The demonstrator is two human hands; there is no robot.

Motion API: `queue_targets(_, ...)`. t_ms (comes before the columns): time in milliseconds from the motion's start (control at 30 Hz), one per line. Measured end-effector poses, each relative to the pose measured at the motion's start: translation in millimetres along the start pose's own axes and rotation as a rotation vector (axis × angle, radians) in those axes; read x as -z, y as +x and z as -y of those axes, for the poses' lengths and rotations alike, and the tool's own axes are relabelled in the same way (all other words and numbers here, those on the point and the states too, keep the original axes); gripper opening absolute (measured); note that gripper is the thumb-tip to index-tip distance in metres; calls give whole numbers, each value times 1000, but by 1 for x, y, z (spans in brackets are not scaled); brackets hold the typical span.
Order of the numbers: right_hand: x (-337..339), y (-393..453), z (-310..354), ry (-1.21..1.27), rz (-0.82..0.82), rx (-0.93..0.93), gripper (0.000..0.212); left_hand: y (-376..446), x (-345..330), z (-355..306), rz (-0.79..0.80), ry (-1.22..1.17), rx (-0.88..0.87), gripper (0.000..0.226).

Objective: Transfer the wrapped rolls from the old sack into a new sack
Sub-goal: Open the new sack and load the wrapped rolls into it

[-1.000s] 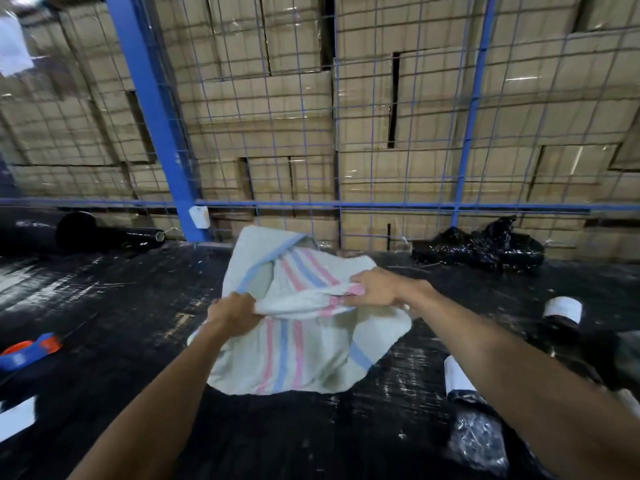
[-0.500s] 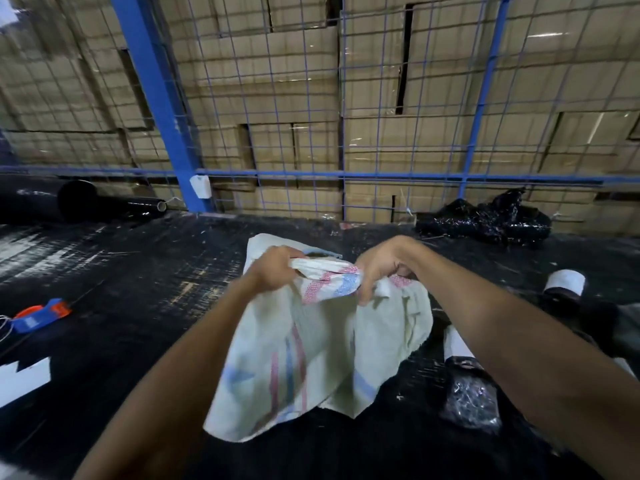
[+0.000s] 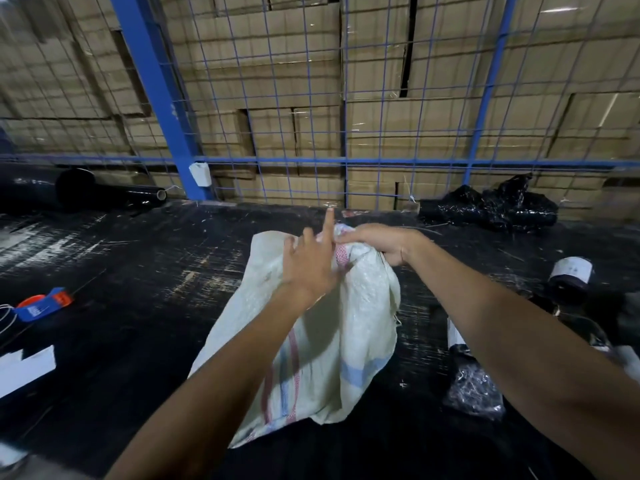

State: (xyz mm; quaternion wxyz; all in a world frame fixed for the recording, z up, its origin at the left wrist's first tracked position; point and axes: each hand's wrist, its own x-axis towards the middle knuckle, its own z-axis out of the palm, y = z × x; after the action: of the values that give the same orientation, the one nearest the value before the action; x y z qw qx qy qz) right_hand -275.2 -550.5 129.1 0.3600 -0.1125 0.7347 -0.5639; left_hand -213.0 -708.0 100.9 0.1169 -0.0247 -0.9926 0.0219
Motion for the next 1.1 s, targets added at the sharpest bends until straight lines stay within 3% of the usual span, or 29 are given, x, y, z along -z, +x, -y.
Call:
queue_targets(67,-1,-6,1,-385,57,18,21,6,1,10,-77,40,48,80)
queue_targets(100,-2,-6,-1,-634,-25,51,28,12,7,16,-99,64,53,65)
queue_targets(167,1,4,-10,-955,-399,126,43,20,21,24,-131,76,71,50)
queue_targets(233,2,16,-19,-869,-813,197,45,28,32,29,-175,41,97,42)
queue_targets(267,4,22,-23,-740,-912,194,42,33,36,33,-184,23,126,38)
queue_targets(300,3,23,-23,-578,-891,162,38,37,40,39,-179,14,156,34)
queue_targets(333,6,24,-27,-376,-754,141,37,41,44,45,-171,11,182,31)
queue_targets(400,5,13,-30,30,-322,65,40,45,49,59,-171,35,234,25)
queue_targets(467,3,-3,-32,230,-63,30,39,47,52,68,-169,71,245,25)
queue_targets(533,6,-7,-30,350,12,56,33,45,52,70,-177,94,175,40)
queue_targets(600,5,-12,-22,412,-2,101,31,43,48,63,-246,136,12,86)
queue_targets(667,2,-15,-13,438,9,160,27,39,37,45,-397,178,-203,113)
queue_targets(767,2,-19,-4,403,145,217,46,32,20,16,-357,117,-328,104)
queue_targets(833,5,-11,-4,111,72,167,46,36,23,14,-268,47,-237,69)
queue_targets(933,10,13,-16,-392,-398,148,49,48,37,24,-225,48,-60,38)
queue_targets(1000,6,22,-29,-320,-649,184,38,54,48,28,-233,22,1,36)
queue_targets(1033,2,23,-34,-196,-642,184,27,57,52,29,-233,14,15,37)
queue_targets(1100,-3,21,-39,140,-455,123,20,64,55,34,-217,4,22,37)
